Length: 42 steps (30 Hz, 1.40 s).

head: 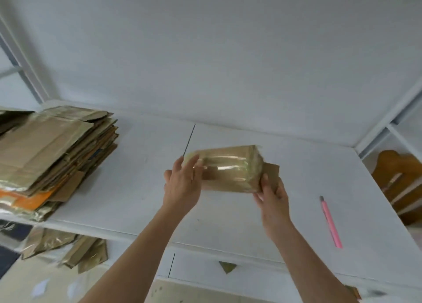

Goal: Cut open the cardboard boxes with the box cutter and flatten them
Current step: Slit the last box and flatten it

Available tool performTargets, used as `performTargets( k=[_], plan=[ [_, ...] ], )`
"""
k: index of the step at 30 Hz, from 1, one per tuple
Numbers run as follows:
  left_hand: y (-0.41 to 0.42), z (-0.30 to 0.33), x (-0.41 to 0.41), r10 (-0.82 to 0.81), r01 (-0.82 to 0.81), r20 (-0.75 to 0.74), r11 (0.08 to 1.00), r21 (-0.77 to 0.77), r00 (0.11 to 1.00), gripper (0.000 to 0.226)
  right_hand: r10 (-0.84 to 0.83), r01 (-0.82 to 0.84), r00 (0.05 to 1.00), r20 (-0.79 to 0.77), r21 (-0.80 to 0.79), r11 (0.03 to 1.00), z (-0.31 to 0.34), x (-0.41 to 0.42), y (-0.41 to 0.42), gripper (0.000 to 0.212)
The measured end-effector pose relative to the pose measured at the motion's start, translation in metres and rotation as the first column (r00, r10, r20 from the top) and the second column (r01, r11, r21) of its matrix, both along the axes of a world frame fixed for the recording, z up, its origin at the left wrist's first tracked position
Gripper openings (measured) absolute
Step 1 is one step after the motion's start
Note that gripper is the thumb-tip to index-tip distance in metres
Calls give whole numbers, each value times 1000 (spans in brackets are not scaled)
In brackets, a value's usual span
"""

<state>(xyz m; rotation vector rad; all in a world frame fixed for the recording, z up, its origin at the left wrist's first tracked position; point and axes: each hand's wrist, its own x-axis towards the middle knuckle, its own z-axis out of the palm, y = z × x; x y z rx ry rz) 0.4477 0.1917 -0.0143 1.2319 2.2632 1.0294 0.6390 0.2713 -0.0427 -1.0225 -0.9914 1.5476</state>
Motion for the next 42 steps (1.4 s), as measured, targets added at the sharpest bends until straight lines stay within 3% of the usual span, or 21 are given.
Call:
performTargets(
  k=[2, 5, 8, 11, 13, 16, 19, 28, 30, 33, 35, 37, 39, 42],
  plan=[
    [-13, 4, 14, -79, 79, 4, 991, -104, 997, 43, -38, 49, 992, 117, -97, 994, -19, 13, -23, 17],
    [-24, 3, 36, -124, 120, -22, 984, -135, 992, 41, 9, 55, 965, 261, -238, 970, -43, 32, -42, 18],
    [-17, 3, 58, -44, 33, -66, 987, -156, 997, 44, 106, -21, 875, 473, -182, 983, -46, 54, -36, 16],
    [-5, -1, 87, 60, -77, -96, 981, -178, 994, 50, 268, -274, 647, 713, -111, 955, -36, 91, -15, 23],
    [2, -9, 101, 115, -131, -107, 980, -149, 988, 52, 175, -339, 485, 857, 0, 941, -30, 120, 6, 21],
    [12, -15, 106, 129, -136, -66, 984, -112, 989, 48, -71, -229, 336, 939, 155, 961, -26, 163, 46, 15],
    [13, -27, 111, -29, 17, -61, 981, -192, 998, 45, -16, -259, 112, 994, 45, 965, -30, 187, 71, 39],
    [4, -48, 129, 15, -26, -63, 982, -186, 998, 54, 40, -333, -16, 999, -43, 942, -27, 191, 102, 23],
    [5, -49, 133, 54, -65, -76, 986, -155, 996, 57, 56, -391, 33, 998, -39, 920, -25, 187, 110, 15],
    [6, -49, 134, 97, -104, -63, 987, -121, 993, 59, 107, -468, 317, 942, 58, 882, -11, 164, 119, 23],
    [6, -49, 133, 116, -120, -43, 986, -117, 992, 59, 268, -514, 505, 820, 36, 857, 0, 140, 118, 32],
    [6, -47, 131, 111, -112, -13, 986, -121, 994, 63, 468, -541, 669, 577, -54, 839, 9, 113, 114, 42],
    [4, -45, 130, 93, -90, 19, 987, -136, 995, 66, 561, -567, 740, 371, -104, 817, 14, 89, 109, 44],
    [1, -45, 128, 85, -77, 60, 990, -121, 995, 63, 623, -637, 716, 315, -69, 767, 17, 59, 96, 35]
  ],
)
